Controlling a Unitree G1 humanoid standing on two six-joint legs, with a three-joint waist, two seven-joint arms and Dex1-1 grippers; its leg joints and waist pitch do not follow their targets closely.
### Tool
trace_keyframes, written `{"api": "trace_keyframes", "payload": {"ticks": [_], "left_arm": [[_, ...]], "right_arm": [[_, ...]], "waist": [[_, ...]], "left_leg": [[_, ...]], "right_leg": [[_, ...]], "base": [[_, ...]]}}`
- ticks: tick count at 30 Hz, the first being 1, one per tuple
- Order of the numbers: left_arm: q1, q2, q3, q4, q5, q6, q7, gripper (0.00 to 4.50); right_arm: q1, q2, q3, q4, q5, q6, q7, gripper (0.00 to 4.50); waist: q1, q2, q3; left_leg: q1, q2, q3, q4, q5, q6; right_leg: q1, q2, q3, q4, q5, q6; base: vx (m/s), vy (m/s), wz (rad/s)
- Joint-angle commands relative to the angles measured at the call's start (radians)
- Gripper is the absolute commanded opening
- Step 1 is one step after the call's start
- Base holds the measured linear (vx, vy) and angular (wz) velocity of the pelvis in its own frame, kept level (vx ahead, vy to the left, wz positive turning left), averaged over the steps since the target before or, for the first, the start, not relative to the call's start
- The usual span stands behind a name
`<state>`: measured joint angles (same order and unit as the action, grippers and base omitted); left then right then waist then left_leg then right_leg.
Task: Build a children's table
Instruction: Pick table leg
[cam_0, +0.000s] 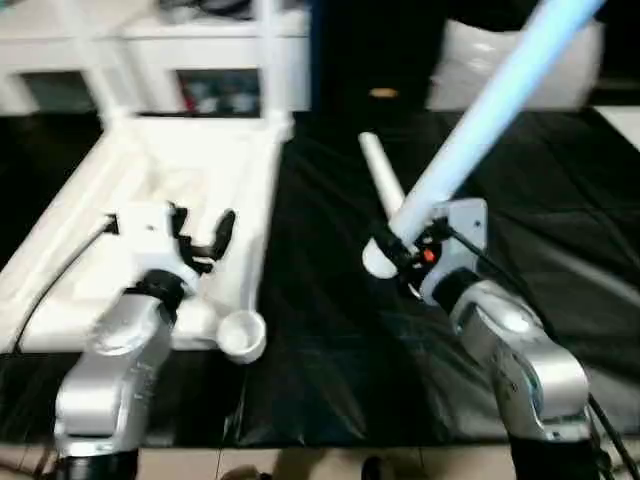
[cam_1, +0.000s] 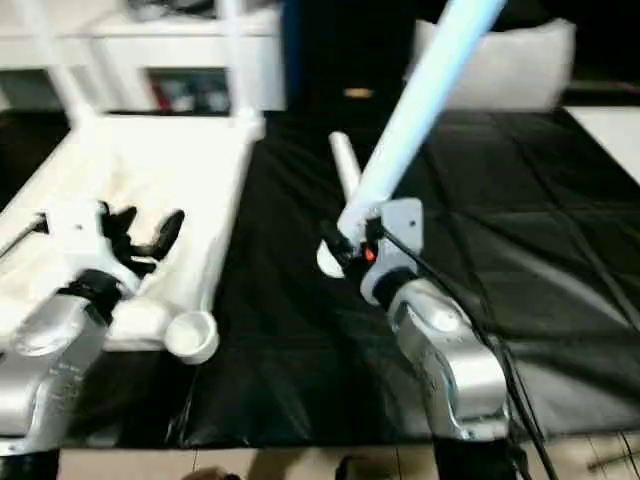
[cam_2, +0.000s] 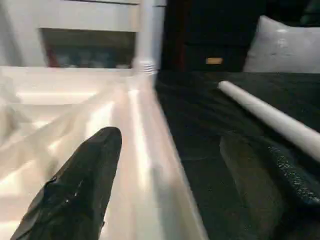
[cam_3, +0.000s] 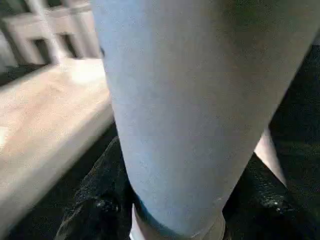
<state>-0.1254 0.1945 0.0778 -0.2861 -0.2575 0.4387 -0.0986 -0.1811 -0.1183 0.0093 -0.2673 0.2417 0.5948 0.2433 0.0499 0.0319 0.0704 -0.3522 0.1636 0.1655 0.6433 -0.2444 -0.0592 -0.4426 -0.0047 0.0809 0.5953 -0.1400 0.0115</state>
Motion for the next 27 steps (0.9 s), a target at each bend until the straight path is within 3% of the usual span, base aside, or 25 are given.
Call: {"api": "trace_keyframes", "payload": {"ticks": [1, 2, 3, 4, 5, 6, 7, 8, 9, 10, 11, 13, 14, 15, 17, 19, 21, 22, 23, 24, 25, 26, 27], "left_arm": [[0.006, 0.006, 0.005, -0.023, 0.022, 0.0, 0.025, 3.64], [0.011, -0.003, 0.005, -0.034, 0.026, 0.013, 0.039, 3.64], [0.023, -0.013, -0.001, -0.051, 0.032, 0.014, 0.046, 3.64], [0.023, -0.013, -0.001, -0.051, 0.032, 0.014, 0.046, 3.64], [0.041, -0.021, -0.016, -0.069, 0.048, 0.014, 0.055, 3.64], [0.058, -0.034, -0.024, -0.084, 0.048, 0.014, 0.062, 3.64], [0.07, -0.043, -0.032, -0.092, 0.052, 0.011, 0.066, 3.64], [0.07, -0.043, -0.032, -0.092, 0.052, 0.011, 0.066, 3.64], [0.076, -0.048, -0.037, -0.095, 0.055, 0.009, 0.07, 3.64], [0.079, -0.048, -0.042, -0.094, 0.064, 0.005, 0.076, 3.64], [0.079, -0.051, -0.04, -0.091, 0.069, 0.009, 0.084, 3.64], [0.081, -0.048, -0.035, -0.089, 0.074, 0.011, 0.088, 3.64], [0.082, -0.045, -0.032, -0.091, 0.074, 0.01, 0.086, 3.64], [0.082, -0.041, -0.028, -0.094, 0.078, 0.008, 0.087, 3.64], [0.082, -0.038, -0.024, -0.097, 0.08, 0.007, 0.089, 3.64], [0.083, -0.036, -0.018, -0.097, 0.081, 0.011, 0.087, 3.64], [0.085, -0.038, -0.003, -0.1, 0.076, 0.015, 0.085, 3.64], [0.085, -0.038, -0.004, -0.098, 0.079, 0.014, 0.084, 3.64], [0.085, -0.038, -0.004, -0.097, 0.079, 0.014, 0.084, 3.64], [0.086, -0.038, -0.006, -0.095, 0.082, 0.014, 0.086, 3.64], [0.087, -0.04, -0.008, -0.094, 0.084, 0.014, 0.088, 3.64], [0.086, -0.041, -0.01, -0.094, 0.083, 0.015, 0.091, 3.64], [0.086, -0.042, -0.01, -0.094, 0.084, 0.016, 0.091, 3.64]], "right_arm": [[-0.003, 0.007, 0.005, -0.015, -0.006, -0.014, -0.001, 1.92], [0.0, 0.006, 0.005, -0.017, -0.002, -0.009, 0.002, 1.92], [0.005, 0.006, 0.006, -0.02, 0.007, -0.004, 0.007, 1.92], [0.005, 0.006, 0.006, -0.02, 0.007, -0.004, 0.007, 1.92], [0.011, -0.002, 0.019, -0.026, 0.011, -0.002, 0.022, 1.92], [0.017, -0.006, 0.031, -0.033, 0.02, 0.001, 0.036, 1.92], [0.022, -0.014, 0.045, -0.042, 0.025, 0.005, 0.053, 1.92], [0.022, -0.014, 0.045, -0.042, 0.025, 0.005, 0.053, 1.92], [0.026, -0.02, 0.054, -0.049, 0.028, 0.007, 0.063, 1.92], [0.03, -0.017, 0.055, -0.051, 0.03, 0.016, 0.056, 1.92], [0.032, -0.016, 0.055, -0.048, 0.025, 0.015, 0.053, 1.92], [0.033, -0.014, 0.052, -0.04, 0.019, 0.01, 0.048, 1.92], [0.034, -0.013, 0.051, -0.038, 0.019, 0.008, 0.048, 1.92], [0.036, -0.016, 0.054, -0.035, 0.013, 0.005, 0.05, 1.92], [0.038, -0.018, 0.057, -0.033, 0.008, 0.003, 0.052, 1.92], [0.039, -0.015, 0.057, -0.031, 0.01, 0.004, 0.053, 1.92], [0.039, -0.014, 0.054, -0.03, 0.014, 0.004, 0.047, 1.92], [0.038, -0.015, 0.052, -0.03, 0.015, 0.003, 0.046, 1.92], [0.038, -0.015, 0.052, -0.03, 0.016, 0.003, 0.046, 1.92], [0.038, -0.016, 0.05, -0.03, 0.019, 0.003, 0.045, 1.92], [0.039, -0.02, 0.049, -0.031, 0.019, -0.001, 0.046, 1.92], [0.04, -0.022, 0.047, -0.033, 0.019, -0.015, 0.051, 1.92], [0.04, -0.023, 0.045, -0.033, 0.017, -0.026, 0.051, 1.92]], "waist": [[-0.023, 0.013, -0.067], [-0.049, 0.036, -0.072], [-0.056, 0.045, -0.067], [-0.062, 0.055, -0.065], [-0.075, 0.057, -0.062], [-0.069, 0.057, -0.061], [-0.069, 0.038, -0.07], [-0.063, 0.001, -0.088], [-0.03, -0.009, -0.086], [-0.006, -0.035, -0.079], [0.004, -0.034, -0.07], [0.006, -0.025, -0.063], [-0.001, -0.016, -0.056], [-0.003, -0.019, -0.055], [-0.008, -0.009, -0.055], [-0.015, 0.0, -0.052], [-0.011, 0.004, -0.057], [-0.01, 0.001, -0.056], [0.0, -0.01, -0.054], [0.012, -0.018, -0.056], [0.026, -0.023, -0.058], [0.033, -0.017, -0.057], [0.035, -0.007, -0.057]], "left_leg": [[-0.002, 0.046, -0.047, -0.116, -0.13, 0.029], [0.02, 0.099, -0.082, -0.141, -0.164, -0.047], [0.021, 0.14, -0.101, -0.163, -0.177, -0.063], [0.029, 0.183, -0.119, -0.18, -0.178, -0.069], [0.022, 0.229, -0.136, -0.196, -0.144, -0.002], [0.028, 0.236, -0.133, -0.185, -0.094, 0.112], [0.032, 0.196, -0.113, -0.149, -0.066, 0.228], [-0.029, 0.06, -0.047, -0.06, 0.008, 0.271], [-0.054, -0.012, -0.007, -0.017, -0.013, 0.231], [-0.052, -0.004, -0.017, -0.019, -0.021, 0.138], [-0.064, 0.003, -0.02, -0.045, 0.011, 0.074], [-0.052, 0.013, -0.018, -0.06, -0.014, 0.036], [-0.035, 0.016, -0.014, -0.068, -0.084, -0.003], [-0.032, 0.019, -0.015, -0.073, -0.105, -0.011], [-0.025, 0.027, -0.024, -0.087, -0.164, -0.027], [-0.02, 0.038, -0.036, -0.101, -0.235, -0.034], [-0.028, 0.042, -0.034, -0.111, -0.227, 0.002], [-0.032, 0.039, -0.03, -0.11, -0.22, 0.021], [-0.04, 0.03, -0.026, -0.091, -0.194, 0.063], [-0.043, 0.032, -0.035, -0.06, -0.145, 0.108], [-0.057, 0.041, -0.055, -0.013, -0.096, 0.147], [-0.071, 0.054, -0.077, 0.012, -0.076, 0.159], [-0.07, 0.061, -0.087, 0.006, -0.07, 0.164]], "right_leg": [[0.028, -0.029, -0.026, -0.066, -0.457, -0.092], [0.037, -0.017, -0.067, -0.034, -0.216, -0.103], [0.04, -0.023, -0.087, -0.025, -0.17, -0.102], [0.031, -0.031, -0.107, -0.002, -0.139, -0.099], [0.028, -0.051, -0.132, 0.052, -0.116, -0.08], [0.017, -0.071, -0.138, 0.073, -0.143, -0.09], [0.027, -0.101, -0.118, 0.058, -0.131, -0.136], [0.084, -0.135, -0.089, -0.022, -0.004, -0.25], [0.096, -0.151, -0.074, -0.064, -0.035, -0.257], [0.099, -0.18, -0.053, -0.086, -0.274, -0.161], [0.106, -0.154, -0.07, -0.089, -0.493, -0.044], [0.082, -0.131, -0.079, -0.1, -0.619, 0.03], [0.065, -0.109, -0.097, -0.113, -0.711, 0.074], [0.063, -0.103, -0.102, -0.115, -0.713, 0.079], [0.061, -0.092, -0.113, -0.112, -0.673, 0.067], [0.064, -0.089, -0.118, -0.106, -0.629, 0.029], [0.082, -0.122, -0.095, -0.091, -0.536, -0.064], [0.086, -0.133, -0.087, -0.094, -0.543, -0.086], [0.096, -0.171, -0.06, -0.107, -0.605, -0.107], [0.102, -0.222, -0.028, -0.125, -0.671, -0.12], [0.111, -0.29, 0.012, -0.142, -0.717, -0.125], [0.112, -0.321, 0.028, -0.149, -0.719, -0.154], [0.11, -0.318, 0.022, -0.147, -0.688, -0.174]], "base": [[0.009, 0.138, -0.19], [0.009, 0.138, -0.19], [-0.013, 0.114, 0.1], [-0.032, 0.056, 0.08], [-0.032, 0.056, 0.08], [0.0, 0.0, 0.0], [0.002, -0.116, 0.02], [0.002, -0.116, 0.02], [-0.044, -0.127, -0.05], [-0.076, -0.126, -0.06], [-0.076, -0.126, -0.06], [-0.063, -0.114, -0.03], [-0.066, -0.099, -0.01], [-0.064, -0.053, 0.01], [-0.054, -0.007, -0.02], [-0.013, 0.027, -0.02], [-0.022, 0.059, -0.03], [-0.028, 0.085, -0.02], [-0.028, 0.085, -0.02], [-0.017, 0.117, 0.03], [-0.003, 0.155, 0.06], [-0.003, 0.155, 0.06], [0.002, 0.197, 0.02]]}}
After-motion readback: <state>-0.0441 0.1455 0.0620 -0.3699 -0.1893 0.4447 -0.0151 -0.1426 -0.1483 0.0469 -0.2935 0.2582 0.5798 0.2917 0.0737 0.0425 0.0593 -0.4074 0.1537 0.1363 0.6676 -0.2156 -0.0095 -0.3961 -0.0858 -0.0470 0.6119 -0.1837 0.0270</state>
